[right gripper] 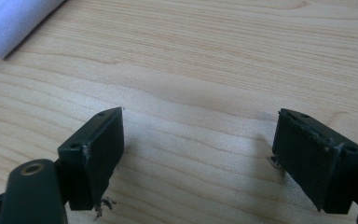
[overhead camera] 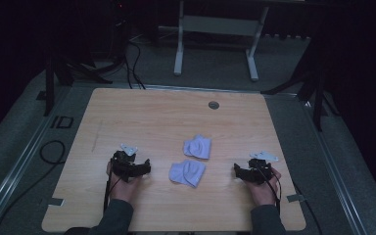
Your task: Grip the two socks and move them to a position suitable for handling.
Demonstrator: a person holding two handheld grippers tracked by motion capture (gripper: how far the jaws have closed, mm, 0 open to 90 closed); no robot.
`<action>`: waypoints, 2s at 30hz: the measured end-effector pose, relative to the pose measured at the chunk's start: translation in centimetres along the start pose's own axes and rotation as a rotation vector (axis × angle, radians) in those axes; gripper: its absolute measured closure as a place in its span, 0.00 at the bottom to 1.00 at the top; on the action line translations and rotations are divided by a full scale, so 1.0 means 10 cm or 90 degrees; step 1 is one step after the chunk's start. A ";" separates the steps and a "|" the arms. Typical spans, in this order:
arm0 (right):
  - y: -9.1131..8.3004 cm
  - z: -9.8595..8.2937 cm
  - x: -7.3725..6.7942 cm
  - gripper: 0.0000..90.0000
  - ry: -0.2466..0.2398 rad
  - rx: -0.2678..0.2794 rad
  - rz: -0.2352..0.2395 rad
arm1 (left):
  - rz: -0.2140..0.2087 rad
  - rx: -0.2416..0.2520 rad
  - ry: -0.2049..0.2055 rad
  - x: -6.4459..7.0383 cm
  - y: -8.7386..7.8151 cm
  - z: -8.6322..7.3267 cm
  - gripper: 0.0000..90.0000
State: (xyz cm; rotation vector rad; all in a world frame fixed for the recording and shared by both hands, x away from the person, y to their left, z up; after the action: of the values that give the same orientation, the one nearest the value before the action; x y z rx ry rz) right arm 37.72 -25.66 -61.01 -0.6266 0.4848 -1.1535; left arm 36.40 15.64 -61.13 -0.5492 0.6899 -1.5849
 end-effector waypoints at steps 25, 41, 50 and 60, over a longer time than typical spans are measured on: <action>-0.14 0.06 -0.21 0.51 -0.062 -0.019 -0.005 | -0.008 0.004 0.009 0.00 -0.01 0.01 0.17; -0.33 0.19 -0.71 0.79 -0.119 0.018 0.089 | 0.000 -0.008 -0.001 -0.07 -0.07 0.03 0.49; -0.25 0.20 -1.04 0.96 -0.159 -0.010 0.146 | -0.011 -0.015 0.008 -0.03 -0.09 0.03 0.60; -0.19 0.18 -1.39 1.00 -0.191 -0.026 0.198 | -0.019 0.009 0.028 0.06 -0.19 0.07 0.65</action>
State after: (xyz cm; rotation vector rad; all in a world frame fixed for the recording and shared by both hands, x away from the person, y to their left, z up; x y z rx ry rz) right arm 32.86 -12.71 -57.90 -0.7186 0.3341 -0.7416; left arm 35.43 15.03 -59.31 -0.5179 0.7063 -1.6320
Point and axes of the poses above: each handheld gripper's, and its own axes: y roughly forward along the jaws, z roughly out of its top, x roughly to its right, the point moved 6 cm from there along y, roughly forward along the jaws, and after that the axes turned 3 degrees about z, right-handed, at the moved point
